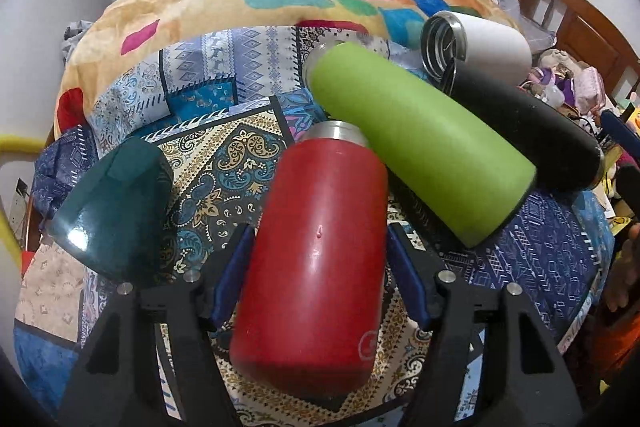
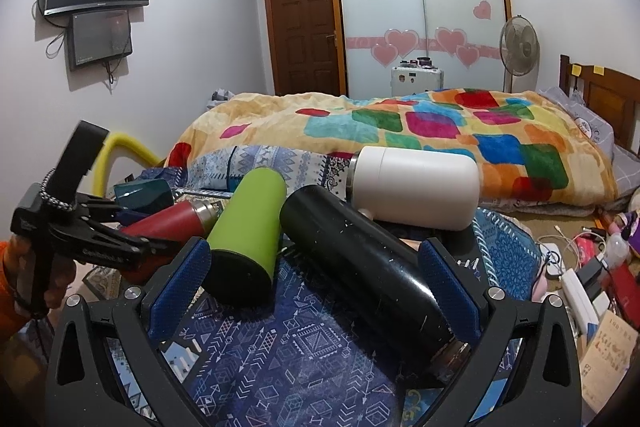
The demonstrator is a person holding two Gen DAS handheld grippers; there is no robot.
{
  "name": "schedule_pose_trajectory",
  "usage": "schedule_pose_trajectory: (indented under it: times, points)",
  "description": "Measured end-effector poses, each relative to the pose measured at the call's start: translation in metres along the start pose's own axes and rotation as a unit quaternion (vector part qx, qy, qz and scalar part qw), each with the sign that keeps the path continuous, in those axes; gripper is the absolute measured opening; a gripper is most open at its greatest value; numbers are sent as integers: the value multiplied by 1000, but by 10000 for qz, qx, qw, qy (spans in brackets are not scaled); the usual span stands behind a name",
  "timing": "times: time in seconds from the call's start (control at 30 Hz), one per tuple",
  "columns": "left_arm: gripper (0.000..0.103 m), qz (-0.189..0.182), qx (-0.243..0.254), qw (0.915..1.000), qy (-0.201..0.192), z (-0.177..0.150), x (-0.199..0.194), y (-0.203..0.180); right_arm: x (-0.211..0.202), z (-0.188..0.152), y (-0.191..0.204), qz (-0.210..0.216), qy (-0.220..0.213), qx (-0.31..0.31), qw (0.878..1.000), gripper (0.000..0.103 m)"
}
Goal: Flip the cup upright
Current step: 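Move the left tool to the lying red thermos and close on it, then lift the red thermos with the left tool and turn it upright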
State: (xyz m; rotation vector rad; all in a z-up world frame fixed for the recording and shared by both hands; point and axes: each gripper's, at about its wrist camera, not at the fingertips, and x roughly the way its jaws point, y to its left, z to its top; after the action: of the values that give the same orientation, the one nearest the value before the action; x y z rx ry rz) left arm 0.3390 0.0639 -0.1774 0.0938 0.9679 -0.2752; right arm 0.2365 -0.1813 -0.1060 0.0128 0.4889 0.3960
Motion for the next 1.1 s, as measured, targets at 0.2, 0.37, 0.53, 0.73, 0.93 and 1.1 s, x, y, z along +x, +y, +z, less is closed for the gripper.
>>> schedule_pose_trajectory:
  times: [0.2,0.37,0.53,0.73,0.93,1.1]
  points:
    - [64,125,-15,9999,-81,-8,-9,-6,-4,-1,2,-4,41,-44,10000,103]
    - [62,247,58,9994,-236,-20,-33,-14,-13,1,2,36,-5,-14,10000,103]
    - [62,304,181,9987,-375,-31,-64,-26,-24,2,5,43,-65,-7,10000,103]
    - [61,276,279,9977,-551,-49,-102,-45,-41,7,5,52,-190,38,9998,103]
    - [61,217,493,9970,-562,-65,-127,-67,-58,8,8,46,-313,26,9995,103]
    - [61,126,766,9961,-420,-79,-134,-88,-69,7,8,60,-385,49,9992,103]
